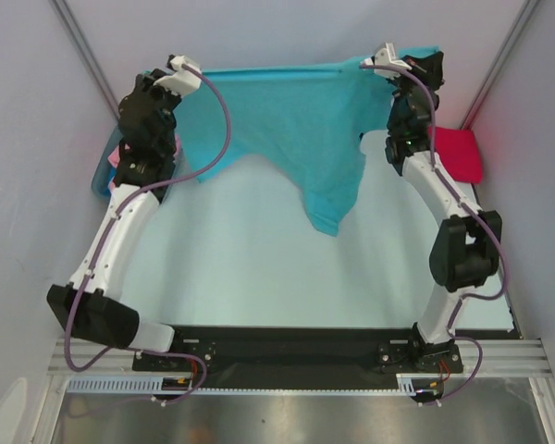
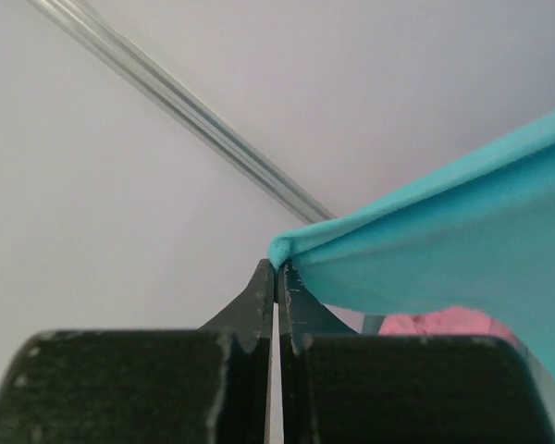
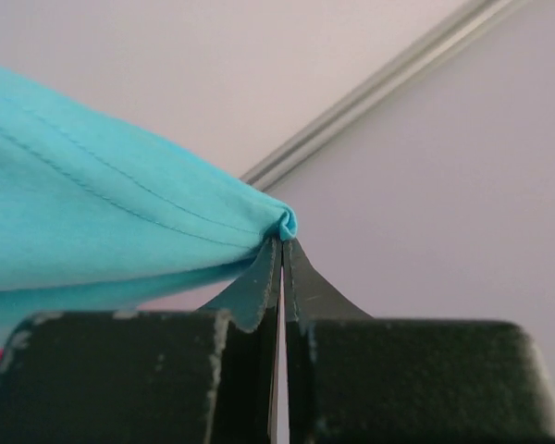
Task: Fold and stack the t-shirts
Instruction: Flatten the tshirt out
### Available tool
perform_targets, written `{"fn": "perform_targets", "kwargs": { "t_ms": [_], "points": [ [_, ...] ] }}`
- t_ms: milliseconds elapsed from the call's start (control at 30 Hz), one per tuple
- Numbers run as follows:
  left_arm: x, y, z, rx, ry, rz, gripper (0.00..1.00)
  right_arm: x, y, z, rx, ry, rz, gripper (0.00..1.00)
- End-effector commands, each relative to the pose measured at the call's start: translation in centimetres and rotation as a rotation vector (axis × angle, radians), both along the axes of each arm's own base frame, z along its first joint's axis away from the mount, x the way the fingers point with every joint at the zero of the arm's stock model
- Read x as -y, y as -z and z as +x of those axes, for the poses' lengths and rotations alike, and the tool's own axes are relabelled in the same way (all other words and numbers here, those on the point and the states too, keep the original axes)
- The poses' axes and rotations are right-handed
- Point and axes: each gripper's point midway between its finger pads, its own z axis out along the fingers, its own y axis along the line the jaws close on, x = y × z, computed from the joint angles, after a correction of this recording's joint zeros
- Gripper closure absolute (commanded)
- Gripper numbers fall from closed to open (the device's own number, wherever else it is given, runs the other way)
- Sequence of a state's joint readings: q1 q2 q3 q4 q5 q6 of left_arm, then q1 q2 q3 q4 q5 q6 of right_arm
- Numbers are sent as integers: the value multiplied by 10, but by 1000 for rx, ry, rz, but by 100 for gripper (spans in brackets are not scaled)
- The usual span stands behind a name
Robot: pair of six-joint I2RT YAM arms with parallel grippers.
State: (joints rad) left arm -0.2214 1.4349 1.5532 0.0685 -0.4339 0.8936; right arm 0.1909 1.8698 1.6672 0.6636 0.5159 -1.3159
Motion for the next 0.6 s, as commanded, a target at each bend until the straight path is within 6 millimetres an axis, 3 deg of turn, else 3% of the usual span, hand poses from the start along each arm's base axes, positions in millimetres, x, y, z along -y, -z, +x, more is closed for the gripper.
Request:
{"fn": "perform_targets", "kwargs": {
  "t_ms": [0, 33, 67, 100, 133, 167, 200, 233, 267, 300, 333, 367, 400, 433, 467, 500, 533, 567],
  "points": [
    [-21, -67, -51, 240, -28, -39, 100, 11, -82, -70, 249, -20, 89, 100],
    [-17, -63, -53, 239, -1, -44, 100, 13, -86, -81, 237, -24, 122, 100],
    [-13, -76, -67, 286, 47, -57, 100, 11, -81, -82, 231, -53, 195, 100],
    [-8, -77, -73, 299, 79, -61, 100, 7, -73, -84, 197, -76, 241, 100],
    [-4, -70, -76, 292, 110, -64, 100, 4, -50, -79, 81, -94, 264, 100],
    [-1, -81, -94, 333, 145, -75, 100, 3, -56, -94, 109, -153, 358, 100],
    [13, -82, -98, 341, 227, -51, 99, -2, -48, -97, 74, -184, 379, 100],
    [21, -74, -100, 326, 274, -38, 100, -13, -20, -94, -44, -232, 388, 100],
    [26, -81, -117, 347, 324, -39, 100, -18, -27, -111, -45, -297, 439, 100],
    [43, -75, -120, 315, 422, -11, 100, -27, -18, -115, -93, -349, 460, 100],
    [55, -71, -127, 292, 492, 0, 100, -42, 4, -121, -231, -420, 468, 100],
    [67, -50, -129, 193, 558, 10, 100, -50, 10, -128, -282, -464, 490, 100],
    [74, -43, -140, 141, 612, 24, 100, -59, 13, -141, -324, -520, 540, 100],
    [96, -37, -154, 95, 749, 26, 100, -78, 47, -155, -510, -584, 562, 100],
    [106, -4, -162, -52, 814, 17, 100, -87, 46, -167, -556, -629, 586, 100],
    [117, 10, -174, -122, 891, 30, 100, -101, 58, -180, -649, -685, 604, 100],
    [123, 16, -189, -164, 948, 29, 100, -113, 86, -205, -818, -726, 632, 100],
    [135, 46, -208, -298, 1045, 30, 100, -126, 92, -220, -888, -768, 629, 100]
  ]
}}
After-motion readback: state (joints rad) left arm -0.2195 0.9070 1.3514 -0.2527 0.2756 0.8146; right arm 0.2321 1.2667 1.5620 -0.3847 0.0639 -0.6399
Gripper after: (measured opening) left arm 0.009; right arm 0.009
